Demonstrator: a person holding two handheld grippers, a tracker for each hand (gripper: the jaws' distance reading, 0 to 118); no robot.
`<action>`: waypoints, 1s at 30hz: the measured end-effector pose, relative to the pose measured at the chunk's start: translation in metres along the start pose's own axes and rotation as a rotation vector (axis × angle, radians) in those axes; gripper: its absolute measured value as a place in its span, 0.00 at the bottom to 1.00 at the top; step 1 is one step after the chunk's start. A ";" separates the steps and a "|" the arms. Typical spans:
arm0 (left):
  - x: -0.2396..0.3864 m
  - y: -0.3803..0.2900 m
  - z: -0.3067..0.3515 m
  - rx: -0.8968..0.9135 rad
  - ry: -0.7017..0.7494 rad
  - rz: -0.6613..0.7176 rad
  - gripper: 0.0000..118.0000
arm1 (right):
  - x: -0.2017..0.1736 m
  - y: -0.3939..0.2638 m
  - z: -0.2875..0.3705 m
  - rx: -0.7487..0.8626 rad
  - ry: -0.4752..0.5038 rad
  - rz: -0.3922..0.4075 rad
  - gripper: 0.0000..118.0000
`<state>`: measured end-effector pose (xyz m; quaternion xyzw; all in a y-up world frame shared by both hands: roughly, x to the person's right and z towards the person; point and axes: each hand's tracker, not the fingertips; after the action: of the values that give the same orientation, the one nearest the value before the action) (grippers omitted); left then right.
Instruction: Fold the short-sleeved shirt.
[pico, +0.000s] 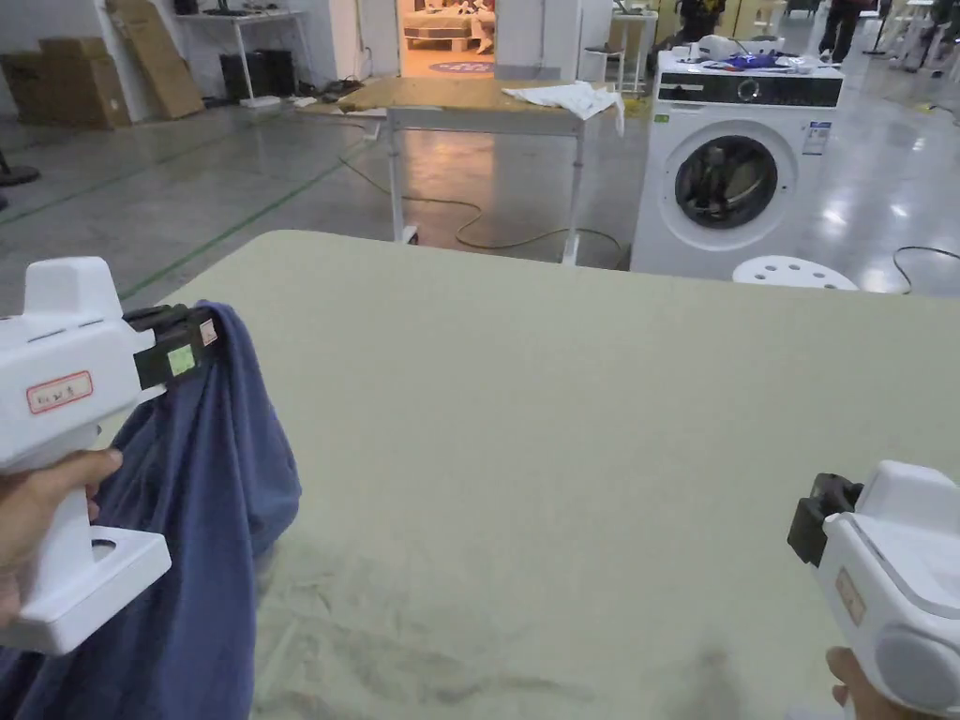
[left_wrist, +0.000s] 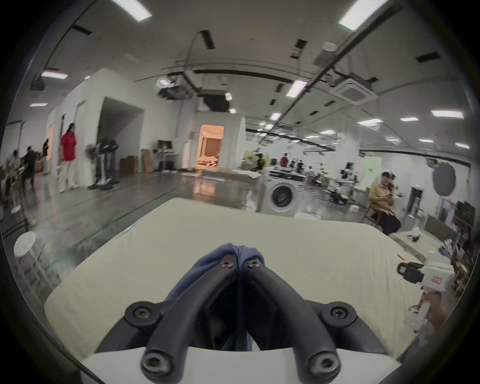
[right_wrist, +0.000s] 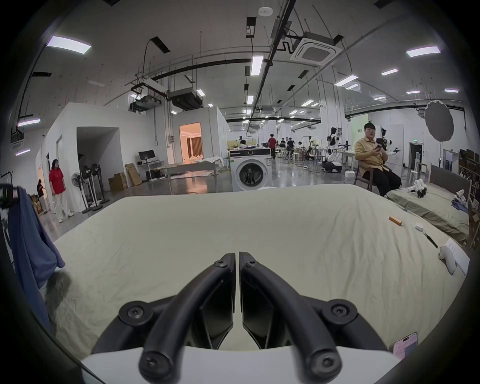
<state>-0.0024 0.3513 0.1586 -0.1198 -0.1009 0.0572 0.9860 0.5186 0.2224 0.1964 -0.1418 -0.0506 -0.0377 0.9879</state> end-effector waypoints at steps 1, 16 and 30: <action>0.014 0.006 -0.006 0.005 -0.035 -0.009 0.00 | 0.003 0.002 0.003 0.008 -0.002 -0.004 0.02; 0.283 -0.009 -0.104 -0.071 -0.531 -0.131 0.00 | 0.071 0.018 0.048 0.100 -0.138 0.000 0.02; 0.353 -0.177 -0.161 -0.378 -0.566 -0.164 0.09 | 0.119 -0.008 0.057 0.020 -0.231 -0.006 0.02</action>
<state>0.3916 0.1925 0.1148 -0.2711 -0.3884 -0.0109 0.8806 0.6307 0.2235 0.2665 -0.1353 -0.1650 -0.0236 0.9767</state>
